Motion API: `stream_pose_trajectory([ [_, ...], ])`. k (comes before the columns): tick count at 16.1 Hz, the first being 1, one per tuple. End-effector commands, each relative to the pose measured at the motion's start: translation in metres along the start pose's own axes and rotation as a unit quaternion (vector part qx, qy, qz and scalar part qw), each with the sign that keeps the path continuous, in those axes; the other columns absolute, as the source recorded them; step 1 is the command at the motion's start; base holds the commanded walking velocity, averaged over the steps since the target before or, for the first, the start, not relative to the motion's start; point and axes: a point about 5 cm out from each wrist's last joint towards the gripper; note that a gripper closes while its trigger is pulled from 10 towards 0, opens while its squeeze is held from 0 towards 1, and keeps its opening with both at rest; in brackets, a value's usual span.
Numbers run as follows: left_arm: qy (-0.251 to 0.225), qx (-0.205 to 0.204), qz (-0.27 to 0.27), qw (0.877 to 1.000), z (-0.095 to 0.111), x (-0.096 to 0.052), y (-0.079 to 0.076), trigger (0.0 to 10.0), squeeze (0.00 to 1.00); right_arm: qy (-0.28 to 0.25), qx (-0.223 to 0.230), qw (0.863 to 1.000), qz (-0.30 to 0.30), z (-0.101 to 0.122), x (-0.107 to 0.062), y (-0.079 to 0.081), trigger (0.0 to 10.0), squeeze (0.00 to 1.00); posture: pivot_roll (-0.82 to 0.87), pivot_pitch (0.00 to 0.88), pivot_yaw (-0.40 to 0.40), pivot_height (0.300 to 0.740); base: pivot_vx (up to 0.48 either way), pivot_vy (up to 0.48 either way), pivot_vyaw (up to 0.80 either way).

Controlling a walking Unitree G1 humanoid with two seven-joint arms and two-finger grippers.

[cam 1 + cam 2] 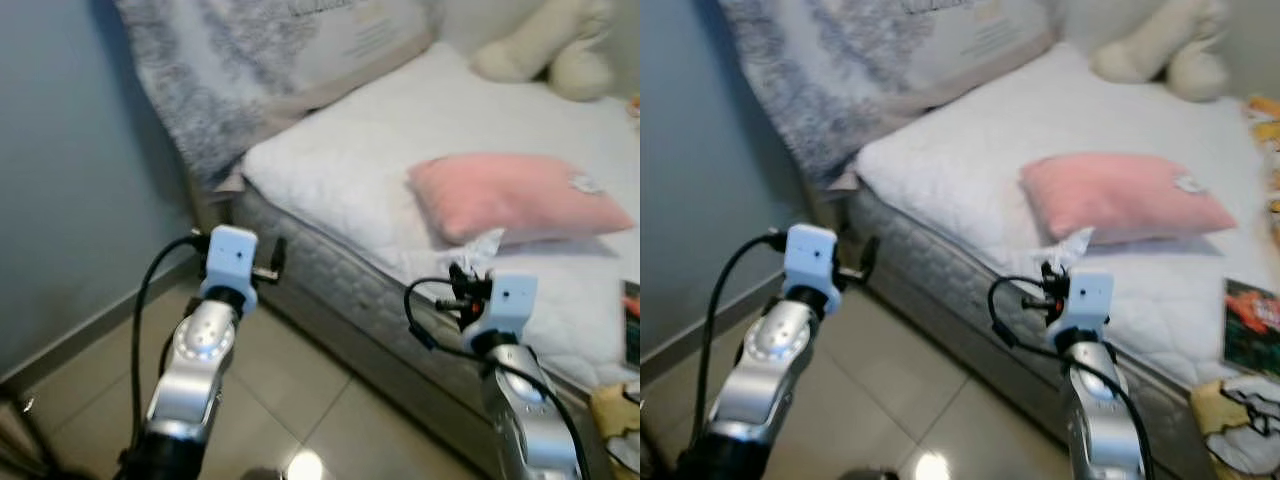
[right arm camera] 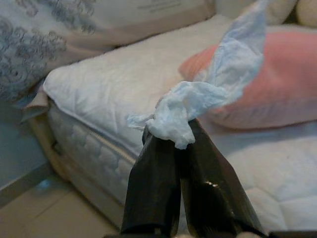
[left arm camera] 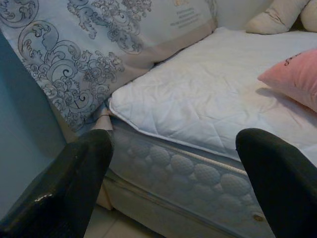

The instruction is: Clean up the room

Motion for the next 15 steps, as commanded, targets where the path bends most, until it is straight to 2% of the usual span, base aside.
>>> stream_pose_trajectory([
  [1,-0.002,0.005,-0.001,1.0,0.002,0.003,-0.004,10.0,0.0,-0.007,-0.001,1.0,-0.001,0.004,0.003,-0.003,0.0,0.0,0.03,0.0,-0.06,0.74,0.0,-0.48,0.53],
  [4,-0.009,0.01,0.002,1.0,0.005,0.002,-0.009,10.0,0.0,-0.007,-0.006,1.0,0.003,0.006,0.008,-0.003,0.0,0.0,0.03,0.0,-0.062,0.74,0.0,-0.48,0.53],
  [8,-0.011,0.016,0.013,1.0,0.006,0.002,-0.006,10.0,0.0,-0.002,-0.008,1.0,0.014,0.004,0.011,0.0,0.0,0.0,0.04,0.0,-0.07,0.74,0.0,-0.458,0.52],
  [9,-0.006,-0.01,0.016,1.0,0.004,0.002,-0.005,10.0,0.0,-0.001,-0.007,1.0,0.015,0.004,0.012,0.0,0.0,0.0,0.05,0.0,-0.072,0.74,0.0,0.0,0.52],
  [10,-0.007,-0.017,0.016,1.0,0.004,0.002,-0.004,10.0,0.0,0.0,-0.006,1.0,0.014,0.004,0.012,0.0,0.0,0.0,0.05,0.0,-0.072,0.74,0.0,0.0,0.52],
  [12,-0.007,-0.017,0.017,1.0,0.004,0.001,-0.003,10.0,0.0,0.003,0.001,1.0,0.012,0.002,0.011,-0.002,0.0,0.0,0.06,0.0,-0.072,0.74,0.0,0.0,0.52],
  [15,0.001,-0.009,0.034,0.999,-0.002,-0.005,0.007,10.0,0.0,0.006,0.009,1.0,0.017,-0.001,0.012,0.0,0.0,0.0,0.07,0.0,-0.075,0.74,0.0,0.0,0.51],
])
Point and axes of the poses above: a point about 5 cm out from each wrist's last joint towards the gripper, its own x axis pointing out of the wrist towards the gripper, its own z axis along the axis of the wrist's last joint, y = z × x, and after that the axes turned 3 degrees about x, right-handed
